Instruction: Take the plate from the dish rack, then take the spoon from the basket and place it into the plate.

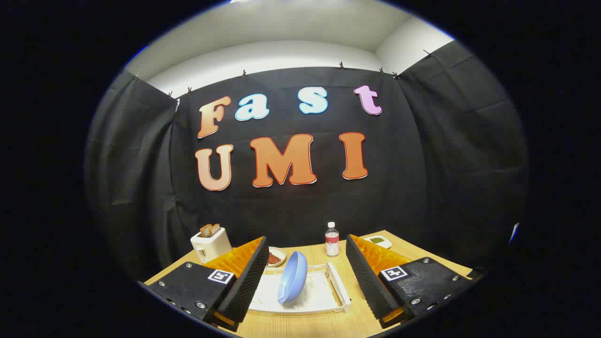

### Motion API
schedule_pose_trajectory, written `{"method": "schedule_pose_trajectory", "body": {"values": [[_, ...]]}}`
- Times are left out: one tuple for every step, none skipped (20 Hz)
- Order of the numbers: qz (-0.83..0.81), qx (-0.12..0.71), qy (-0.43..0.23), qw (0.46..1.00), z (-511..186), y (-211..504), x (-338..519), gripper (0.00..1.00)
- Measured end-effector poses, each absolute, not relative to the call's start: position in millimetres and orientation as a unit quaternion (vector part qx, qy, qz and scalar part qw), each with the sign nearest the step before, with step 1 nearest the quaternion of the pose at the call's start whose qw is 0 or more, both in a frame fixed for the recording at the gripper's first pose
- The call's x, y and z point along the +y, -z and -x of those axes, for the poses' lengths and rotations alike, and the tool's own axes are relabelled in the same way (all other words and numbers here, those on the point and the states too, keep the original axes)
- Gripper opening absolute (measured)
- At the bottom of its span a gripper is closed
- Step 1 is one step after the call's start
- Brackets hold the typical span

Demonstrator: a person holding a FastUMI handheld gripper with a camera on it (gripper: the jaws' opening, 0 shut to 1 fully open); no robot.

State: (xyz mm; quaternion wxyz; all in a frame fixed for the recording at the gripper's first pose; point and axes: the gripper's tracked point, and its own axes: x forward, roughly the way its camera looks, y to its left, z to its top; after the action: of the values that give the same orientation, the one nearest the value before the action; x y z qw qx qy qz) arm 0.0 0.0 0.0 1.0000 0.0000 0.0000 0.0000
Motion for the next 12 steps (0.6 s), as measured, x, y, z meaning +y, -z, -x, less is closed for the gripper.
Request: {"method": "schedule_pose_trajectory", "body": {"values": [[0.006,0.002,0.001,1.000,1,1,0,0.98],[0.014,0.002,0.007,1.000,2,1,-4,0.98],[0.019,0.003,0.011,1.000,2,0,-8,0.98],[0.020,0.004,0.013,1.000,3,-1,-9,0.98],[0.021,0.008,0.015,1.000,4,0,-11,0.98],[0.021,0.011,0.017,1.000,5,0,-13,0.98],[0.022,0.013,0.021,0.999,5,0,-17,0.98],[0.021,0.012,0.023,0.999,7,-2,-20,0.98],[0.022,0.010,0.023,0.999,9,-4,-20,0.98],[0.024,0.010,0.025,0.999,9,-5,-22,0.98],[0.026,0.013,0.028,0.999,9,-4,-26,0.98],[0.026,0.016,0.030,0.999,10,-3,-28,0.98]]}}
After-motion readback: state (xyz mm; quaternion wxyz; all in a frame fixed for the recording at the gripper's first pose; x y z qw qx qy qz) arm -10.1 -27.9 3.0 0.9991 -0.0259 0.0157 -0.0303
